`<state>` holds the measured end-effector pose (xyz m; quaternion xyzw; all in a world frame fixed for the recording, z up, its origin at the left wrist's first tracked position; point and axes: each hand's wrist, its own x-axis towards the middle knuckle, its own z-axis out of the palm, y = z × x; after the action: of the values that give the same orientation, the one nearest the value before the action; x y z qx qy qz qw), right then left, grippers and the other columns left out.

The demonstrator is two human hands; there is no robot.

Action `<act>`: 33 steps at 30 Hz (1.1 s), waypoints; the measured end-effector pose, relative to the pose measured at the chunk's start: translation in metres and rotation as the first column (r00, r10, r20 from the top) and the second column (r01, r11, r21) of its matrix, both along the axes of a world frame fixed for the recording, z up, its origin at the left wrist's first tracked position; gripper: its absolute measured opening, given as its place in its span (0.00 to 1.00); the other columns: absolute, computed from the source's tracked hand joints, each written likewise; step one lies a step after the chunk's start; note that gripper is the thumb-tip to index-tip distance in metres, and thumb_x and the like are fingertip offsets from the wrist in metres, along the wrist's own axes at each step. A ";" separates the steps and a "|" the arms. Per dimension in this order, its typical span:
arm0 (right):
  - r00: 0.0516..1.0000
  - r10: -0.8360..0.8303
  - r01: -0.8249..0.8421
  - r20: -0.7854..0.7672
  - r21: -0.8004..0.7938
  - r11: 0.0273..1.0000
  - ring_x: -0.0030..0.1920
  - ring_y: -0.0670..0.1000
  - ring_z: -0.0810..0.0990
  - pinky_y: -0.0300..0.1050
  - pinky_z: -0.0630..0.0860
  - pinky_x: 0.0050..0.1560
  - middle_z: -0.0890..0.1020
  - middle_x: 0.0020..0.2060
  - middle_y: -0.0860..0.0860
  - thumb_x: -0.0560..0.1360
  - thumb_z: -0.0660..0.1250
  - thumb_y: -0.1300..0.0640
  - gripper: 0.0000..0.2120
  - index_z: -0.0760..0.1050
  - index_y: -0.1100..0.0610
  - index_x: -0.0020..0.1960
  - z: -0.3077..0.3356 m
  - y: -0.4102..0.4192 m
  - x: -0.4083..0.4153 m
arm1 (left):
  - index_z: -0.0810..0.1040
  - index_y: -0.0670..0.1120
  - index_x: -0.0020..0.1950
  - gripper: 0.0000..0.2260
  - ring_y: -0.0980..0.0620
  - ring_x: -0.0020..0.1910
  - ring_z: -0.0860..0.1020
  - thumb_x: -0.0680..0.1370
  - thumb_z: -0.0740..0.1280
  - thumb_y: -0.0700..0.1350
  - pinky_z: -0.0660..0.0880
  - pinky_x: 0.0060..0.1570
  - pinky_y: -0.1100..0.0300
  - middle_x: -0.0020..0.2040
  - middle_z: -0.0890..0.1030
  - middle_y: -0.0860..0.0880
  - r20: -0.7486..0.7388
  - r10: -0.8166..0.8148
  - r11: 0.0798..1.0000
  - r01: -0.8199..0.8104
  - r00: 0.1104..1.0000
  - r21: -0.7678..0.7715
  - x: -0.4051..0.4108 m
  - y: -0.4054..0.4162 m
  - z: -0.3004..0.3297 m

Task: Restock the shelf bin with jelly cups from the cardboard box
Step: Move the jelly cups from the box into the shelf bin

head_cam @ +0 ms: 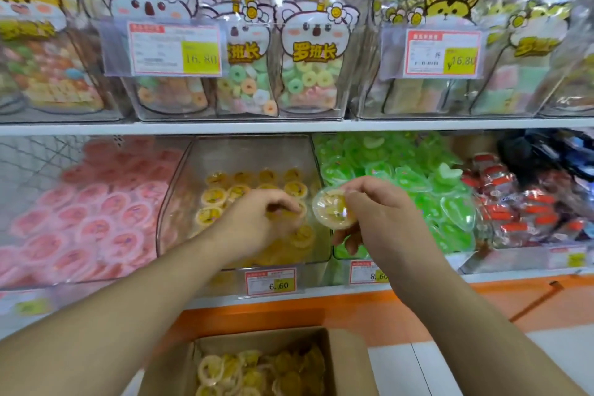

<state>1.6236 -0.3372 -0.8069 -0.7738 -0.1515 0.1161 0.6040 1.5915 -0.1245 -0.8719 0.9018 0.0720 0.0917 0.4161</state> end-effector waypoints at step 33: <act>0.782 0.553 -0.048 0.288 -0.856 0.514 0.64 0.54 0.78 0.46 0.77 0.62 0.79 0.62 0.49 0.70 0.77 0.51 0.28 0.76 0.47 0.69 -0.049 0.108 0.013 | 0.79 0.52 0.67 0.16 0.50 0.73 0.68 0.80 0.69 0.53 0.59 0.73 0.50 0.70 0.73 0.54 0.240 0.145 0.813 -0.254 0.960 0.524 -0.086 0.090 0.013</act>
<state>1.6361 -0.2288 -0.8562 -0.9196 -0.3794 0.0618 0.0813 1.5059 -0.0347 -0.8592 0.9575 0.0973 0.2369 0.1326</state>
